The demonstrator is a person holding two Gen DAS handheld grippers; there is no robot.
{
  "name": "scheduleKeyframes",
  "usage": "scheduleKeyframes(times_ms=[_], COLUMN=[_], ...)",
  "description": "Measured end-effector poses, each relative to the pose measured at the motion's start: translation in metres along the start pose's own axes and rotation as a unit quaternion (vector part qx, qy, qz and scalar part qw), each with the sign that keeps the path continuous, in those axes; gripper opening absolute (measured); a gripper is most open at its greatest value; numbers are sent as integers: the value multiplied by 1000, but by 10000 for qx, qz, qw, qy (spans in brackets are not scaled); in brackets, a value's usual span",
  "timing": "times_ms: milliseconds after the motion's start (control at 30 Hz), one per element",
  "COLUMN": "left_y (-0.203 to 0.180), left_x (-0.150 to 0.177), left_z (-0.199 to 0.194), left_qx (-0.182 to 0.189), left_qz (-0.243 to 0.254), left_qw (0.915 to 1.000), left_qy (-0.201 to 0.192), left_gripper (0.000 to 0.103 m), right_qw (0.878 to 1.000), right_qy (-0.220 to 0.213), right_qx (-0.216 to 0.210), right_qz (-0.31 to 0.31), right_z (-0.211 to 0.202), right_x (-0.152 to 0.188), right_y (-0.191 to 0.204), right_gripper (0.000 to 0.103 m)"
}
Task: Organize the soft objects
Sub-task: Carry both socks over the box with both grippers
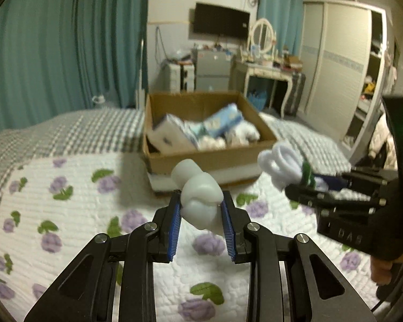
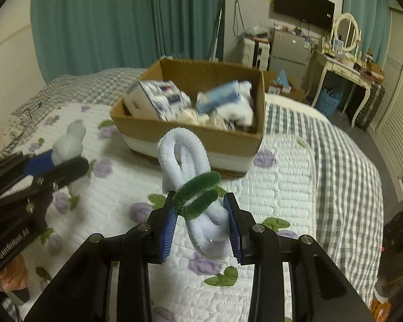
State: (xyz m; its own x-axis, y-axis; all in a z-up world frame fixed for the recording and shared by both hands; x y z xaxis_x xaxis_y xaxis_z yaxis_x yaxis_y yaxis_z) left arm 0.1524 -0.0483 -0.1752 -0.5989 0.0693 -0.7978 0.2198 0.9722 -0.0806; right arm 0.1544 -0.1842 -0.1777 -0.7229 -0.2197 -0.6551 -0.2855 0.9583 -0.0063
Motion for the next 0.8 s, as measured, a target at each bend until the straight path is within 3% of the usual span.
scheduleKeyframes(times_ms=[300, 500, 800], left_y=[14, 19, 23], left_x=[-62, -105, -157], left_z=[-46, -56, -46], left_qx=[13, -51, 9], left_qz=[-142, -88, -92], left_qw=[9976, 9950, 9909], left_qy=[-675, -989, -1344], left_gripper=[28, 28, 29], right_qw=[9969, 9906, 9834], right_qy=[-777, -1364, -1808], right_qx=[123, 73, 163], right_qz=[19, 41, 73], right_z=[-72, -110, -120], right_x=[-41, -85, -132], right_y=[-8, -10, -18], right_gripper=[34, 34, 34])
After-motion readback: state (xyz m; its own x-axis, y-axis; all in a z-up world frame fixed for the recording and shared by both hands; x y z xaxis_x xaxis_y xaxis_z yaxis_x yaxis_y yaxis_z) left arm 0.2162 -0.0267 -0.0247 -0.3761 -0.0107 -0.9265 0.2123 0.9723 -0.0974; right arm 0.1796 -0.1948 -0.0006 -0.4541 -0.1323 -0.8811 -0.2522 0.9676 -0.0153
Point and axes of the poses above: each gripper's, at about its wrist camera, not at the fingertips, and z roughly the way its jaws point, y to its left, x to its underside, the point moved 8 cm from there along z, roughly the way its jaws point, and after that the axes turned 1 degree about x, right-handed, at the moved point
